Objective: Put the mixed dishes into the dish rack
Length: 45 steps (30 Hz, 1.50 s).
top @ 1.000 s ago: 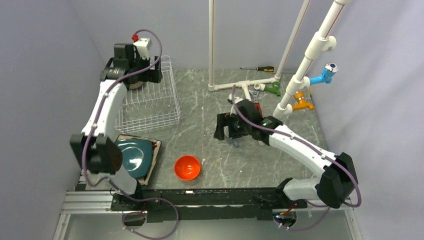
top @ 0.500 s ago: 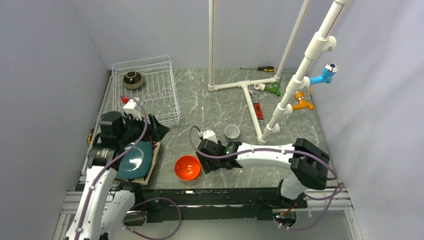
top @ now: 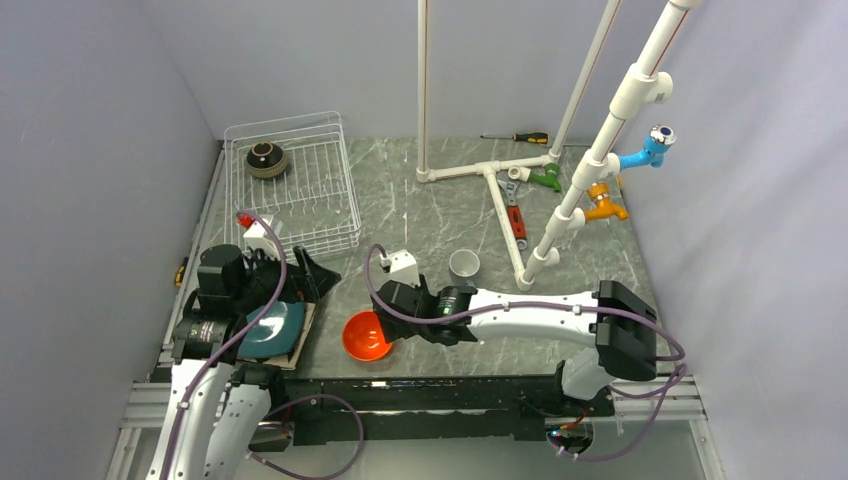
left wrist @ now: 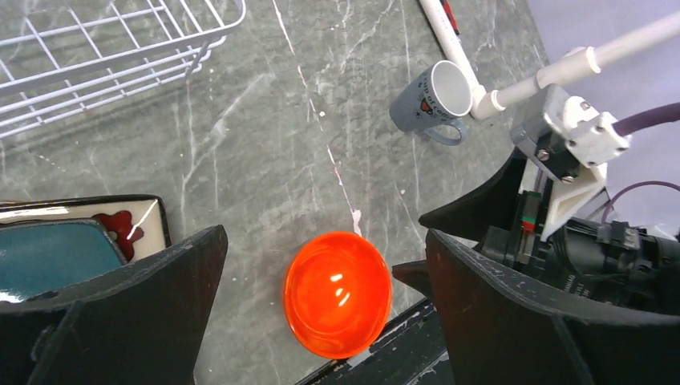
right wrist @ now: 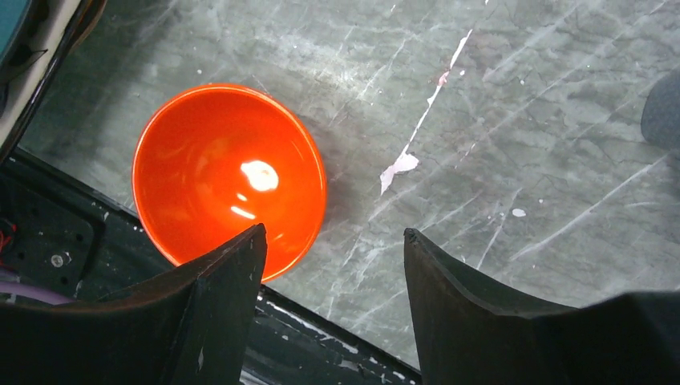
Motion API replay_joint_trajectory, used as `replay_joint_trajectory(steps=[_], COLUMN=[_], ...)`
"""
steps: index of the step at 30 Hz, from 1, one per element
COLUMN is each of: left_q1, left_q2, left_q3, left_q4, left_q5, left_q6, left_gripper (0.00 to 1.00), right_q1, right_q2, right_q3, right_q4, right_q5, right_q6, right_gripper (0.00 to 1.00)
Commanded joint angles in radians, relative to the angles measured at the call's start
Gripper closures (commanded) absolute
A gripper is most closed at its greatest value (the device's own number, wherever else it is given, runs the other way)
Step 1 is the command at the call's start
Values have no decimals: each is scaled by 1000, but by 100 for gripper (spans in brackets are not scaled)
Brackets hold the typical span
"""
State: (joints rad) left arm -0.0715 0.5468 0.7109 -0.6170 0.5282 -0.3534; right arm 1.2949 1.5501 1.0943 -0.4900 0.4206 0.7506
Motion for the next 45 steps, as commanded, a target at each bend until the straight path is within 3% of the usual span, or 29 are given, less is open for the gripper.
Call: replay_joint_trajectory(steps=[1, 10, 15, 19, 26, 33, 37, 40, 45], left_q1=[0, -1, -1, -1, -5, -36, -92, -142, -198], left_q2=[5, 60, 53, 43, 109, 116, 86, 77, 76], left_q3=[9, -3, 11, 5, -3, -112, -228, -255, -252], left_q4=[15, 37, 8, 18, 115, 505, 797, 887, 973], left_q5=[58, 122, 132, 181, 371, 542, 546, 519, 505], left_q6=[-28, -58, -52, -64, -144, -450, -692, -770, -835], left_gripper=[1, 1, 1, 1, 0, 1, 1, 1, 1], right_q1=[-14, -19, -18, -28, -108, -231, -240, -241, -241], right_q2=[39, 176, 190, 129, -133, -456, -566, -613, -627], right_q3=[42, 27, 17, -38, -225, -548, -603, -626, -614], right_q4=[47, 137, 173, 237, 404, 917, 1059, 1148, 1132], right_q5=[-2, -60, -78, -83, -158, -445, -460, -463, -441], right_q6=[-18, -26, -24, -20, 16, 125, 134, 127, 110], right_gripper=[36, 47, 71, 100, 100, 100, 100, 100, 100])
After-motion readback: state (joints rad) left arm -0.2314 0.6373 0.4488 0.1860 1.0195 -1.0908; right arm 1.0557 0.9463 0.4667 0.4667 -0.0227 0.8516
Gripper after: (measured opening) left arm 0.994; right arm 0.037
